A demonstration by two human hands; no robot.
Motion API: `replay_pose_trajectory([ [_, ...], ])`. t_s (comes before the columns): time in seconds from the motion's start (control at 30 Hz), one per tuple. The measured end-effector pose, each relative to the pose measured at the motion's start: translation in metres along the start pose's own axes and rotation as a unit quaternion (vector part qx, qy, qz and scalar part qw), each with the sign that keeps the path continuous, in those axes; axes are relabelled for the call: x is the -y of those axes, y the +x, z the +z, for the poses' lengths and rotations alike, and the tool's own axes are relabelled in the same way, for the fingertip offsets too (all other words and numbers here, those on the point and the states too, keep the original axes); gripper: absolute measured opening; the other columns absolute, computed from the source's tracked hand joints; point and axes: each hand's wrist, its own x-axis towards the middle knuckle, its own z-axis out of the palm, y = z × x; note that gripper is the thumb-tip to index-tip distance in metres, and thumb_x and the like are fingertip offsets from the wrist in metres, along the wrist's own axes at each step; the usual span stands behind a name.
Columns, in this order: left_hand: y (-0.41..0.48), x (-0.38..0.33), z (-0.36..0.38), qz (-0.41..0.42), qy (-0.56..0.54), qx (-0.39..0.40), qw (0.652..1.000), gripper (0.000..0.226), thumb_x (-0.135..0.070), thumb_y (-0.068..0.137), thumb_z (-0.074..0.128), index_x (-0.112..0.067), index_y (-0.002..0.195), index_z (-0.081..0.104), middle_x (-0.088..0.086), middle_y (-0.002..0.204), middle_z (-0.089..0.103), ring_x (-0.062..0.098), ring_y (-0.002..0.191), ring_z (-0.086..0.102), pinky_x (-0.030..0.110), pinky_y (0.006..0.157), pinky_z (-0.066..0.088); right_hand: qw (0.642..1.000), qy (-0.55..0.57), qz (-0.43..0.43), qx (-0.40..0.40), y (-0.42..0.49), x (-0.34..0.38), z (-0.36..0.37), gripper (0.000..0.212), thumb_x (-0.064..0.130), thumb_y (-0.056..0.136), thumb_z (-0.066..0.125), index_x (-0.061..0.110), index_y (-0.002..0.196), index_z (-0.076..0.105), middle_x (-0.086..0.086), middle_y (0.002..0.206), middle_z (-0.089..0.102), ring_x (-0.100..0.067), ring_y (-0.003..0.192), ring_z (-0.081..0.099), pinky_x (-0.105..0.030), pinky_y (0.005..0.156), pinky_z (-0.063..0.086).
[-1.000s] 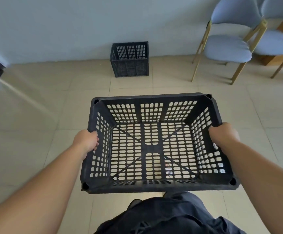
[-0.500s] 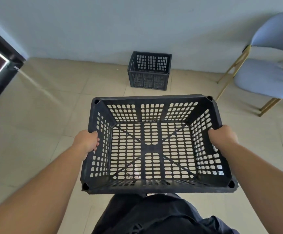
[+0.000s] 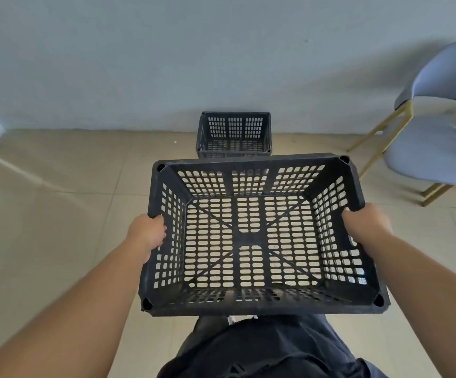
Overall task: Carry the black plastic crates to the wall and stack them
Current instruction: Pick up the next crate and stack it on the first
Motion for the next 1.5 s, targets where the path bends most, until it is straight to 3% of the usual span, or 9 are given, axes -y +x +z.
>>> replay_pose_trajectory([
  [0.13, 0.058, -0.067, 0.01, 0.01, 0.007, 0.003, 1.0, 0.035, -0.023, 0.108, 0.047, 0.004, 0.12, 0.065, 0.007, 0.086, 0.063, 0.018, 0.07, 0.057, 0.03, 0.06, 0.047, 1.0, 0.011, 0.015, -0.001, 0.058, 0.05, 0.006, 0.04, 0.03, 0.096, 0.055, 0.004, 0.126, 0.058, -0.015, 0.098, 0.067, -0.025, 0.069, 0.059, -0.031, 0.058, 0.046],
  [0.33, 0.129, -0.168, 0.033, -0.009, -0.005, -0.016, 1.0, 0.036, -0.021, 0.109, 0.045, 0.006, 0.127, 0.061, 0.008, 0.09, 0.062, 0.024, 0.082, 0.064, 0.033, 0.071, 0.051, 0.998, 0.032, 0.038, 0.028, 0.157, 0.142, 0.001, 0.035, 0.035, 0.096, 0.057, 0.008, 0.118, 0.054, -0.013, 0.094, 0.068, -0.033, 0.078, 0.07, -0.048, 0.076, 0.062],
  [0.47, 0.174, -0.224, 0.039, -0.004, -0.013, -0.02, 1.0, 0.035, -0.022, 0.109, 0.046, 0.005, 0.121, 0.063, 0.007, 0.084, 0.061, 0.017, 0.068, 0.055, 0.029, 0.058, 0.045, 0.999, 0.028, 0.027, 0.033, 0.214, 0.203, -0.006, 0.032, 0.035, 0.095, 0.056, 0.009, 0.115, 0.057, -0.012, 0.09, 0.07, -0.033, 0.077, 0.071, -0.05, 0.077, 0.062],
  [0.83, 0.338, -0.323, 0.044, -0.015, 0.009, 0.009, 1.0, 0.032, -0.028, 0.109, 0.048, -0.002, 0.116, 0.065, 0.01, 0.091, 0.068, 0.021, 0.078, 0.063, 0.032, 0.067, 0.052, 0.999, 0.004, 0.034, 0.038, 0.333, 0.337, 0.025, 0.033, 0.037, 0.093, 0.057, 0.012, 0.114, 0.063, -0.008, 0.086, 0.072, -0.03, 0.073, 0.072, -0.048, 0.075, 0.062],
  [0.93, 0.384, -0.352, 0.044, -0.015, 0.024, 0.032, 0.999, 0.031, -0.027, 0.109, 0.049, -0.002, 0.114, 0.066, 0.011, 0.088, 0.068, 0.02, 0.073, 0.062, 0.029, 0.063, 0.053, 0.998, 0.003, 0.047, 0.035, 0.359, 0.37, 0.034, 0.035, 0.04, 0.094, 0.056, 0.013, 0.114, 0.064, -0.008, 0.086, 0.073, -0.031, 0.073, 0.072, -0.046, 0.073, 0.062],
  [1.07, 0.428, -0.387, 0.047, -0.022, 0.036, 0.038, 0.998, 0.029, -0.026, 0.109, 0.049, -0.003, 0.115, 0.065, 0.01, 0.088, 0.066, 0.018, 0.071, 0.061, 0.027, 0.059, 0.051, 0.999, 0.006, 0.042, 0.031, 0.39, 0.402, 0.043, 0.034, 0.037, 0.099, 0.055, 0.01, 0.119, 0.063, -0.007, 0.087, 0.07, -0.028, 0.073, 0.068, -0.034, 0.061, 0.052],
  [1.33, 0.497, -0.437, 0.082, -0.034, 0.067, 0.038, 0.996, 0.028, -0.029, 0.109, 0.049, -0.006, 0.11, 0.065, 0.009, 0.09, 0.07, 0.022, 0.081, 0.066, 0.04, 0.083, 0.058, 0.994, 0.027, 0.091, 0.044, 0.464, 0.425, 0.075, 0.035, 0.033, 0.096, 0.058, 0.01, 0.122, 0.058, -0.007, 0.089, 0.068, -0.026, 0.073, 0.067, -0.037, 0.065, 0.055],
  [1.43, 0.519, -0.439, 0.101, -0.056, 0.052, 0.024, 0.997, 0.027, -0.027, 0.109, 0.048, -0.005, 0.116, 0.063, 0.008, 0.092, 0.067, 0.019, 0.081, 0.063, 0.036, 0.078, 0.054, 0.994, 0.017, 0.093, 0.055, 0.499, 0.432, 0.096, 0.037, 0.035, 0.095, 0.057, 0.01, 0.122, 0.06, -0.01, 0.091, 0.071, -0.028, 0.073, 0.068, -0.035, 0.062, 0.054],
  [1.5, 0.539, -0.44, 0.113, -0.065, 0.055, 0.014, 0.996, 0.029, -0.026, 0.109, 0.048, -0.004, 0.119, 0.063, 0.006, 0.092, 0.067, 0.018, 0.08, 0.062, 0.035, 0.076, 0.053, 0.994, 0.012, 0.096, 0.06, 0.521, 0.436, 0.113, 0.04, 0.038, 0.095, 0.056, 0.01, 0.123, 0.059, -0.01, 0.094, 0.071, -0.03, 0.075, 0.068, -0.041, 0.068, 0.059],
])
